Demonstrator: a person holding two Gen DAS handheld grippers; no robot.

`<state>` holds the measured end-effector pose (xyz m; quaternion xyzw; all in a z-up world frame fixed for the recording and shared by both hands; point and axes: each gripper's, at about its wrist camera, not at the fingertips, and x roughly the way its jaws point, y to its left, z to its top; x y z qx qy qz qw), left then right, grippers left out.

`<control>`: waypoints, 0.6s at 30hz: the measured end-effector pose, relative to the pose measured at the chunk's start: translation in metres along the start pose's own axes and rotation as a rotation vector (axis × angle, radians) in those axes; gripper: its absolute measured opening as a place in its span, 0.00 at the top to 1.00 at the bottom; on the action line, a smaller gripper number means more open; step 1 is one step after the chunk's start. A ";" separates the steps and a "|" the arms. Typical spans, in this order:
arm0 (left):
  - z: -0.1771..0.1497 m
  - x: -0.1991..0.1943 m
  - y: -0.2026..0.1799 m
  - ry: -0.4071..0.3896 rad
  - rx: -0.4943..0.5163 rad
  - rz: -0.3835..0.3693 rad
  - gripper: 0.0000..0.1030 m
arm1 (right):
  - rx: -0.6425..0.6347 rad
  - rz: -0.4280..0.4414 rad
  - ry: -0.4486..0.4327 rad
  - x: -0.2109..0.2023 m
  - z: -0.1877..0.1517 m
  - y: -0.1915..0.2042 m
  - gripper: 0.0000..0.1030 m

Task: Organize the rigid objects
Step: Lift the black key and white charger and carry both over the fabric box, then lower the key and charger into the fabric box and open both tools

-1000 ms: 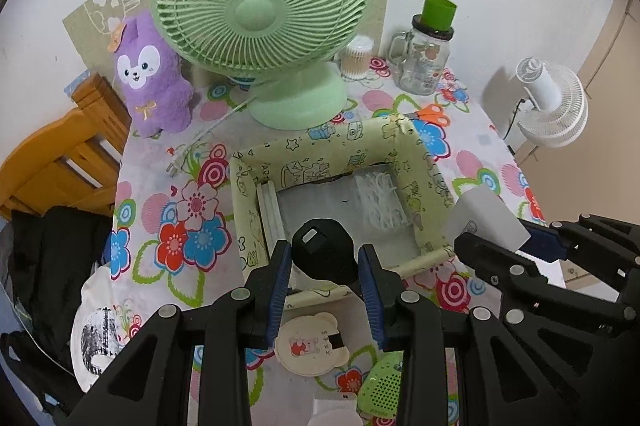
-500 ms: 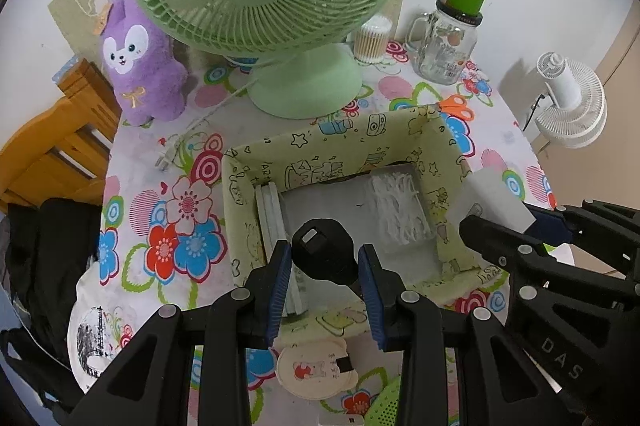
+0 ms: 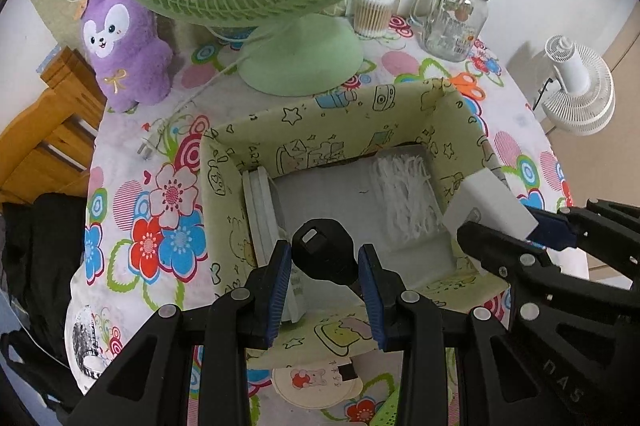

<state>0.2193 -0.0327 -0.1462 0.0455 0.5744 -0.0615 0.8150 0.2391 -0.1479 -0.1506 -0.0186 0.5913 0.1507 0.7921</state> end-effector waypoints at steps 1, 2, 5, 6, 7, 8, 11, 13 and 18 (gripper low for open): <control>0.000 0.002 0.000 0.004 0.004 0.001 0.66 | -0.002 -0.002 0.008 0.002 -0.001 0.000 0.72; 0.000 0.002 0.000 0.007 0.005 0.001 0.66 | -0.007 -0.005 0.015 0.003 -0.002 0.001 0.72; -0.001 0.005 0.000 0.011 0.007 0.001 0.66 | -0.010 -0.010 0.026 0.006 -0.005 0.001 0.72; -0.002 0.006 0.000 0.012 0.006 0.001 0.66 | -0.010 -0.010 0.030 0.007 -0.005 0.001 0.72; -0.002 0.007 0.000 0.014 0.007 0.000 0.66 | -0.008 -0.010 0.031 0.008 -0.006 0.001 0.72; -0.002 0.008 0.000 0.015 0.007 0.000 0.66 | -0.007 -0.011 0.034 0.009 -0.007 0.001 0.72; -0.003 0.009 0.000 0.019 0.008 -0.001 0.66 | -0.001 -0.014 0.036 0.010 -0.009 0.000 0.72; -0.003 0.010 0.001 0.021 0.008 -0.003 0.66 | 0.009 -0.015 0.037 0.009 -0.008 -0.001 0.71; -0.004 0.010 0.002 0.023 0.006 0.001 0.66 | 0.040 -0.024 0.009 0.002 -0.007 -0.004 0.53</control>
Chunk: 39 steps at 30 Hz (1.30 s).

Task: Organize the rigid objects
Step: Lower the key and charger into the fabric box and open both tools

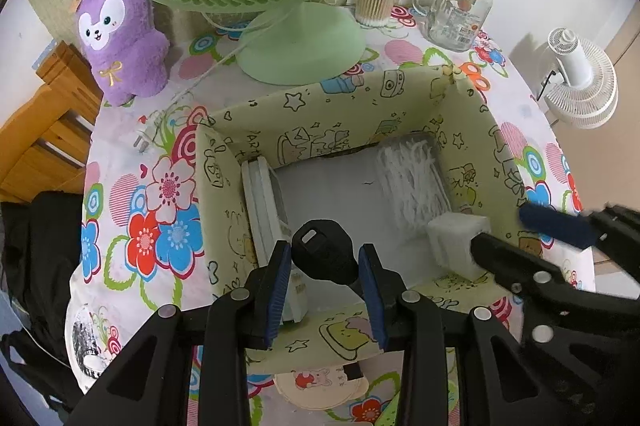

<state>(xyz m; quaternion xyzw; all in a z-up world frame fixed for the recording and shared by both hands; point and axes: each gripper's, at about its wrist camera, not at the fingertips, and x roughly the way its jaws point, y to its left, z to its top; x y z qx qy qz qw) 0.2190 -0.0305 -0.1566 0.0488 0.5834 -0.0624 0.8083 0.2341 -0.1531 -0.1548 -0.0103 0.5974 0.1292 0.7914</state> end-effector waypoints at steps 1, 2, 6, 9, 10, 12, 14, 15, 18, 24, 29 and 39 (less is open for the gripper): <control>0.000 0.000 0.001 0.000 -0.002 -0.002 0.66 | 0.006 0.017 -0.010 -0.003 0.000 -0.002 0.51; 0.000 0.000 0.002 0.001 -0.004 -0.004 0.66 | 0.014 0.022 -0.013 -0.004 0.000 -0.002 0.48; 0.000 0.001 0.002 0.005 -0.003 -0.007 0.66 | 0.029 0.001 -0.042 -0.010 0.001 -0.004 0.40; 0.001 0.004 0.001 0.010 0.002 -0.006 0.66 | 0.049 -0.007 -0.064 -0.014 0.002 -0.007 0.36; 0.001 0.005 0.001 0.013 0.003 -0.008 0.66 | 0.054 -0.005 -0.073 -0.016 0.003 -0.009 0.33; 0.001 0.008 -0.001 0.020 0.005 -0.013 0.66 | 0.055 -0.016 -0.094 -0.018 0.004 -0.010 0.30; 0.001 0.011 -0.002 0.028 0.006 -0.018 0.65 | 0.055 -0.031 -0.103 -0.017 0.004 -0.011 0.28; 0.001 0.013 -0.002 0.032 0.006 -0.020 0.65 | 0.057 -0.034 -0.101 -0.016 0.005 -0.012 0.28; 0.000 0.017 -0.002 0.043 0.004 -0.024 0.65 | 0.062 -0.030 -0.087 -0.011 0.006 -0.014 0.27; -0.002 0.021 -0.001 0.051 0.005 -0.026 0.49 | 0.049 -0.035 -0.066 -0.002 0.006 -0.012 0.27; -0.006 0.014 0.003 0.038 0.004 -0.051 0.28 | 0.060 -0.033 -0.051 0.004 0.004 -0.014 0.27; -0.011 -0.017 0.008 -0.017 0.007 -0.062 0.09 | 0.061 -0.028 -0.059 -0.002 -0.002 -0.009 0.26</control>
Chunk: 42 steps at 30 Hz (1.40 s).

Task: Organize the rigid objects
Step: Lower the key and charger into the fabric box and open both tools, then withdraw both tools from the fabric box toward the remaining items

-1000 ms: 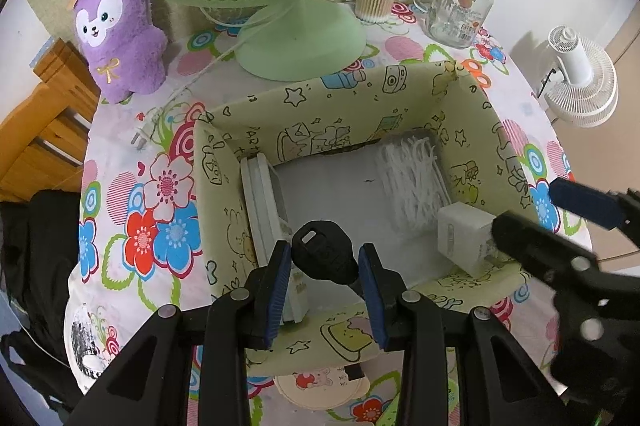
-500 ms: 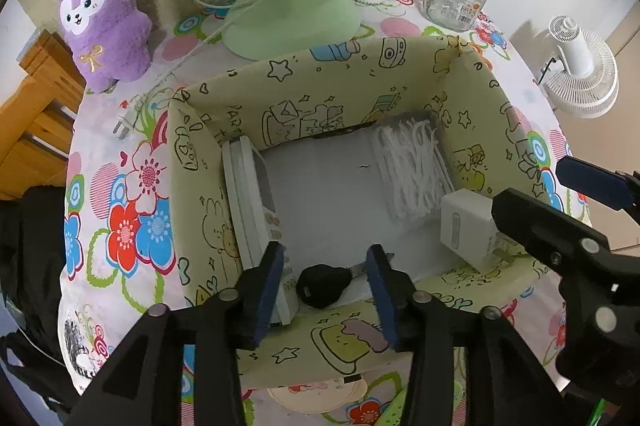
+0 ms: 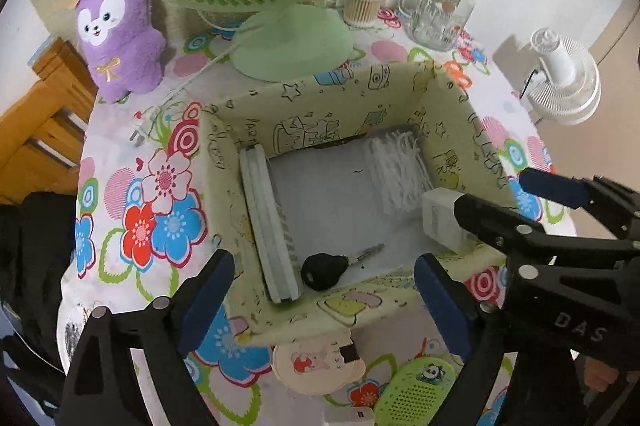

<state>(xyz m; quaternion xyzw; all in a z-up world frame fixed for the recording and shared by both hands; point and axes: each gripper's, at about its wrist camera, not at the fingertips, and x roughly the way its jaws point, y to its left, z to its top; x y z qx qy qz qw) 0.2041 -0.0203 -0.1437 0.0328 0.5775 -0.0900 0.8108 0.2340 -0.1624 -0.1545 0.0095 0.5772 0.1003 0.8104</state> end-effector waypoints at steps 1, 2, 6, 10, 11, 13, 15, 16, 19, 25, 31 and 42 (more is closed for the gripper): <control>-0.001 -0.003 0.002 -0.004 -0.002 0.002 0.09 | 0.001 0.002 -0.004 -0.002 -0.001 0.001 0.25; -0.002 -0.005 0.003 -0.006 -0.001 0.007 0.09 | 0.004 0.007 -0.009 -0.004 -0.002 0.002 0.23; -0.008 -0.015 0.005 -0.021 0.001 0.013 0.08 | 0.000 0.012 -0.023 -0.013 -0.006 0.007 0.22; -0.014 -0.026 0.005 -0.038 0.003 0.014 0.06 | -0.001 0.013 -0.038 -0.023 -0.010 0.011 0.21; -0.015 -0.029 0.005 -0.041 0.003 0.015 0.06 | -0.004 0.012 -0.043 -0.025 -0.011 0.013 0.21; -0.017 -0.034 0.006 -0.049 0.003 0.016 0.06 | -0.007 0.009 -0.052 -0.030 -0.012 0.015 0.20; -0.019 -0.039 0.007 -0.058 0.003 0.018 0.05 | -0.009 0.007 -0.063 -0.036 -0.014 0.018 0.19; -0.020 -0.042 0.007 -0.062 0.003 0.019 0.05 | -0.010 0.007 -0.067 -0.038 -0.015 0.019 0.19; -0.023 -0.049 0.008 -0.071 -0.002 0.016 0.05 | -0.009 0.007 -0.081 -0.047 -0.019 0.021 0.18; -0.032 -0.063 0.008 -0.088 -0.004 0.020 0.04 | -0.017 0.010 -0.107 -0.062 -0.027 0.028 0.15; -0.043 -0.073 0.005 -0.099 -0.008 0.017 0.04 | -0.026 -0.003 -0.124 -0.075 -0.037 0.035 0.14; -0.063 -0.092 0.000 -0.135 0.008 0.014 0.04 | -0.018 -0.014 -0.146 -0.097 -0.060 0.041 0.14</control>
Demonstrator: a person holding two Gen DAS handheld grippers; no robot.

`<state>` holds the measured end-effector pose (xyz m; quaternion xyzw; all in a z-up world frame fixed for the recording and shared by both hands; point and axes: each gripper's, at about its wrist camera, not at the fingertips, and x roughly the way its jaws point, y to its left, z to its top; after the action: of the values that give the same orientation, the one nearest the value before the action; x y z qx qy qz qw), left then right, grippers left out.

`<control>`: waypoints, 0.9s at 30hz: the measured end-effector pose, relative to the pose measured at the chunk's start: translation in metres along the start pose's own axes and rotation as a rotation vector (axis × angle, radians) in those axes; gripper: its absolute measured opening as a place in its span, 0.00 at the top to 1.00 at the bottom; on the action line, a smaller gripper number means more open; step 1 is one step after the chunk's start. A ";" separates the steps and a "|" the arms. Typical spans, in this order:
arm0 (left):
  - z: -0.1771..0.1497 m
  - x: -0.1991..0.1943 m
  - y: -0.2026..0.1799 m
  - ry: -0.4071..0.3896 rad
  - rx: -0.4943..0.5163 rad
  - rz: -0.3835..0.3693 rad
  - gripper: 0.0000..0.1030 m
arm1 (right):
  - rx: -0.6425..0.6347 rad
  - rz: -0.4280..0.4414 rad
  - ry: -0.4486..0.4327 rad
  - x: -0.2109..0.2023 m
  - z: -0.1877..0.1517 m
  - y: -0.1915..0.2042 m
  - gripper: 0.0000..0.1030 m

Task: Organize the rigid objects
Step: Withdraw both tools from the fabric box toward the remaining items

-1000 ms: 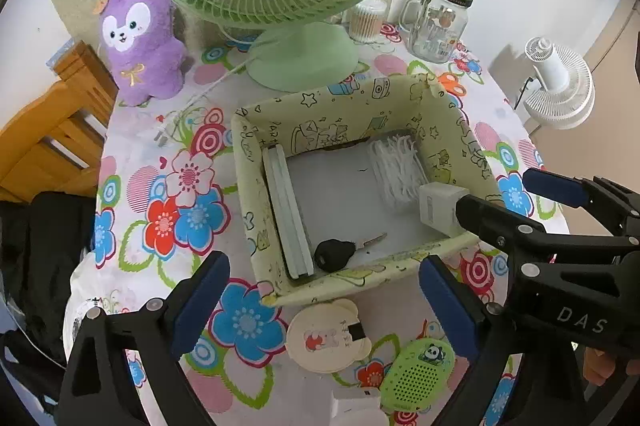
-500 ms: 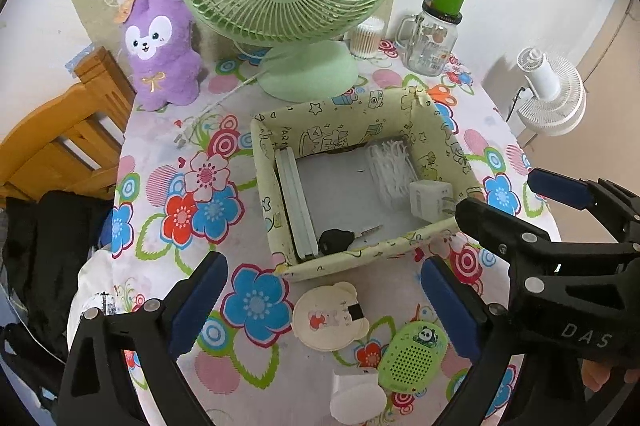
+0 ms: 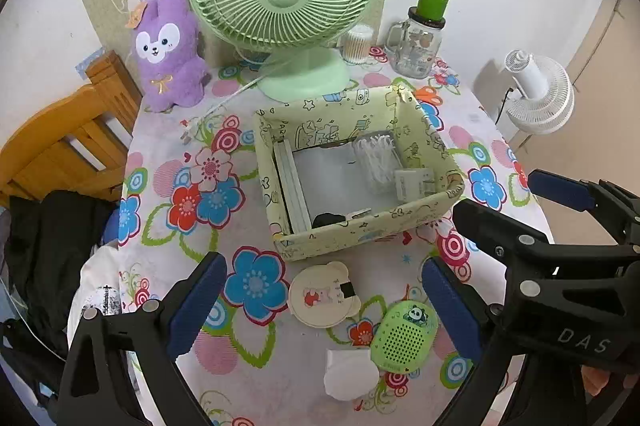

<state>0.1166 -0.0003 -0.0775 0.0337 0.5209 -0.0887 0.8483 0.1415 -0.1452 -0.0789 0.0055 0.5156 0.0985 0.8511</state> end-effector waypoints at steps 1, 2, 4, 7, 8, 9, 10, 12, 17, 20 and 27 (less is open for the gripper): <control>-0.002 -0.002 0.000 -0.003 0.002 -0.002 0.04 | 0.001 -0.001 -0.004 -0.002 -0.001 0.001 0.14; -0.003 -0.003 0.000 -0.005 0.004 -0.004 0.04 | 0.002 -0.004 -0.008 -0.005 -0.003 0.001 0.14; -0.006 -0.007 0.000 -0.010 0.008 -0.006 0.04 | 0.002 -0.007 -0.016 -0.009 -0.007 0.003 0.14; -0.010 -0.011 0.000 -0.018 0.012 -0.008 0.04 | 0.003 -0.009 -0.025 -0.014 -0.011 0.005 0.14; -0.011 -0.013 -0.001 -0.021 0.014 -0.009 0.04 | 0.003 -0.011 -0.026 -0.016 -0.013 0.006 0.14; -0.013 -0.014 0.000 -0.024 0.015 -0.009 0.04 | 0.004 -0.013 -0.028 -0.018 -0.014 0.006 0.14; -0.015 -0.016 0.000 -0.026 0.016 -0.010 0.04 | 0.005 -0.017 -0.029 -0.020 -0.016 0.007 0.14; -0.018 -0.019 0.000 -0.031 0.017 -0.014 0.04 | 0.011 -0.034 -0.029 -0.023 -0.019 0.008 0.14; -0.028 -0.023 0.000 -0.031 0.016 -0.023 0.04 | 0.023 -0.065 -0.004 -0.026 -0.028 0.008 0.14; -0.035 -0.024 -0.001 -0.027 0.021 -0.037 0.04 | 0.017 -0.081 -0.002 -0.028 -0.035 0.010 0.14; -0.051 -0.019 -0.005 -0.016 0.023 -0.033 0.04 | 0.015 -0.066 -0.022 -0.030 -0.054 0.011 0.14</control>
<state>0.0622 0.0044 -0.0840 0.0342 0.5135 -0.1090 0.8505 0.0789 -0.1444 -0.0768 -0.0038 0.5069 0.0665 0.8594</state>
